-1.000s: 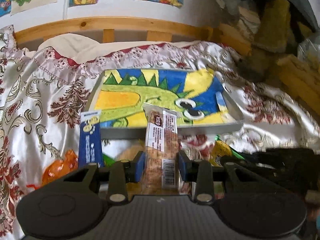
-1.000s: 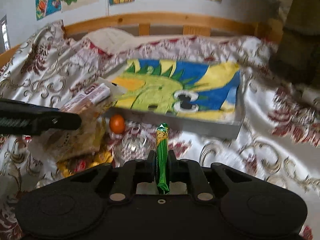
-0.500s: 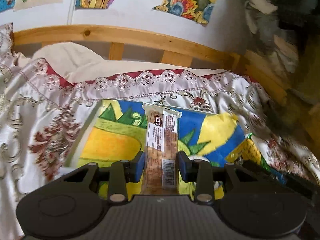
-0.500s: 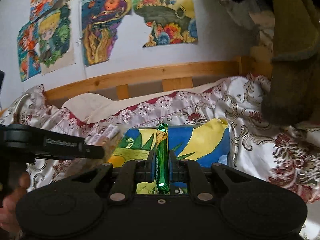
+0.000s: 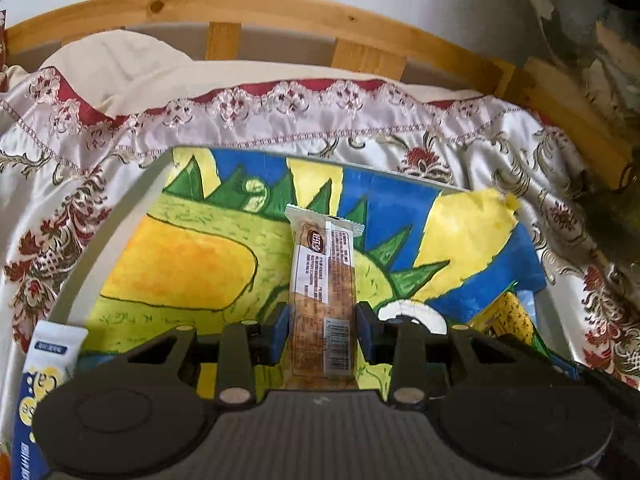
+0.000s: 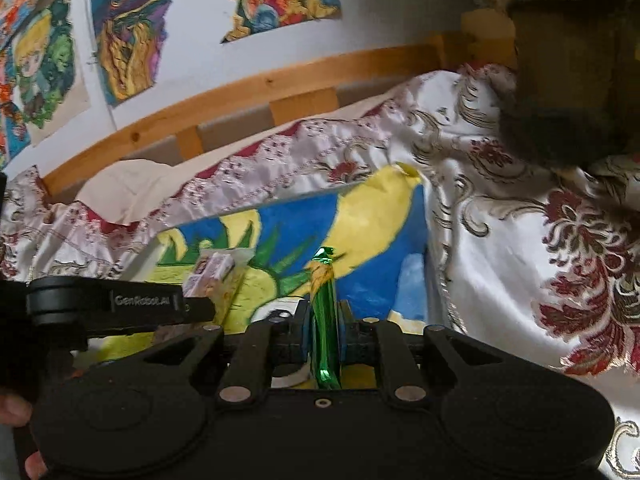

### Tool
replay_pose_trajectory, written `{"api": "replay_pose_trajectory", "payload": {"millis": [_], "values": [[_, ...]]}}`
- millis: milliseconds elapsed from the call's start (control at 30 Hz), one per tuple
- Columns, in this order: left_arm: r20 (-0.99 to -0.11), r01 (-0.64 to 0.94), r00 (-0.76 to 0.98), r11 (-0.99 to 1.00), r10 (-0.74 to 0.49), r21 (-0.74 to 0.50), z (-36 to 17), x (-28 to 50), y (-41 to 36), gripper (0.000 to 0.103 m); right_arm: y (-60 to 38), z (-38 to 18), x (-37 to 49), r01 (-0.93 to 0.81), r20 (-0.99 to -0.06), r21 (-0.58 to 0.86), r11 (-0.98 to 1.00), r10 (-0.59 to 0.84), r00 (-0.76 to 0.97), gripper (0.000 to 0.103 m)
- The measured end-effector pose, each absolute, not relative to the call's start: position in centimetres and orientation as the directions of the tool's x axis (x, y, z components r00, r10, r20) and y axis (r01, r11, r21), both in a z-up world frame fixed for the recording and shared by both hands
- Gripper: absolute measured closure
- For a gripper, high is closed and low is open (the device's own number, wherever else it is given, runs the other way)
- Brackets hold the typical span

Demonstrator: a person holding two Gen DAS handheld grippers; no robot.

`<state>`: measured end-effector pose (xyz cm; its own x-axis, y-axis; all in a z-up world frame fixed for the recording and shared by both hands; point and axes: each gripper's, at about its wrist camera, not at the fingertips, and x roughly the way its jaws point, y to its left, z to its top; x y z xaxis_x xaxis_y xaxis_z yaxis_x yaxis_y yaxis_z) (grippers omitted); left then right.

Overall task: Organize snacks
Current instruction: 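Carry the granola bar in the left tool into the tray while the right tool drops the candy pack there, then open both tools and lift them back from the tray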

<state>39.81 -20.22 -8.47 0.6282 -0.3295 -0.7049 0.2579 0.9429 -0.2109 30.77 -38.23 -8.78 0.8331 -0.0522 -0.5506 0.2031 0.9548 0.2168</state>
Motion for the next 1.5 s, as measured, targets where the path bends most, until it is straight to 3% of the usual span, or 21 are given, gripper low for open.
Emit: {"api": "replay_pose_trajectory", "payload": {"millis": [100, 133, 167, 233, 367, 567, 633, 800, 1000, 1233, 1500], "values": [[-0.717, 0.249, 0.625, 0.949, -0.310, -0.193, -8.5, 39.7, -20.4, 0.063, -38.5, -8.7, 30.7, 0.227, -0.554, 0.201, 0.953, -0.080, 0.828, 0.072], [-0.717, 0.245, 0.629, 0.952, -0.300, -0.183, -8.3, 39.6, -20.4, 0.057, -38.5, -8.5, 30.6, 0.230, -0.552, 0.192, 0.954, -0.089, 0.829, 0.063], [-0.718, 0.241, 0.634, 0.955, -0.288, -0.170, -8.1, 39.5, -20.4, 0.044, -38.5, -8.3, 30.5, 0.233, -0.546, 0.182, 0.955, -0.099, 0.832, 0.053], [-0.710, 0.235, 0.649, 0.959, -0.275, -0.156, -7.5, 39.0, -20.2, 0.032, -38.5, -7.9, 30.2, 0.238, -0.534, 0.175, 0.955, -0.111, 0.838, 0.043], [-0.680, 0.228, 0.687, 0.964, -0.258, -0.135, -5.5, 37.4, -19.0, 0.021, -38.1, -6.5, 28.8, 0.248, -0.505, 0.169, 0.954, -0.133, 0.853, 0.026], [-0.594, 0.187, 0.769, 0.972, -0.234, -0.141, -1.7, 33.4, -15.3, 0.002, -36.5, -3.5, 24.7, 0.227, -0.426, 0.153, 0.962, -0.143, 0.893, 0.009], [-0.566, 0.182, 0.791, 0.972, -0.233, -0.145, -0.6, 31.8, -14.1, 0.001, -35.6, -2.4, 22.9, 0.209, -0.392, 0.137, 0.968, -0.141, 0.909, 0.005], [-0.516, 0.200, 0.828, 0.975, -0.220, -0.094, 1.0, 27.0, -11.2, 0.001, -33.4, -0.2, 18.1, 0.195, -0.314, 0.120, 0.974, -0.149, 0.938, 0.001], [-0.492, 0.217, 0.849, 0.976, -0.194, -0.012, 1.9, 21.2, -7.6, 0.000, -30.7, 0.8, 12.8, 0.191, -0.284, 0.115, 0.975, -0.152, 0.947, 0.001], [-0.563, 0.224, 0.807, 0.975, -0.181, 0.008, 2.4, 15.5, -3.8, 0.000, -28.1, 1.1, 7.2, 0.176, -0.316, 0.126, 0.976, -0.128, 0.940, 0.001], [-0.623, 0.262, 0.763, 0.963, -0.170, 0.058, 1.6, 10.5, -1.1, 0.000, -26.2, -0.7, 2.7, 0.167, -0.443, 0.230, 0.959, -0.050, 0.895, 0.001]]}}
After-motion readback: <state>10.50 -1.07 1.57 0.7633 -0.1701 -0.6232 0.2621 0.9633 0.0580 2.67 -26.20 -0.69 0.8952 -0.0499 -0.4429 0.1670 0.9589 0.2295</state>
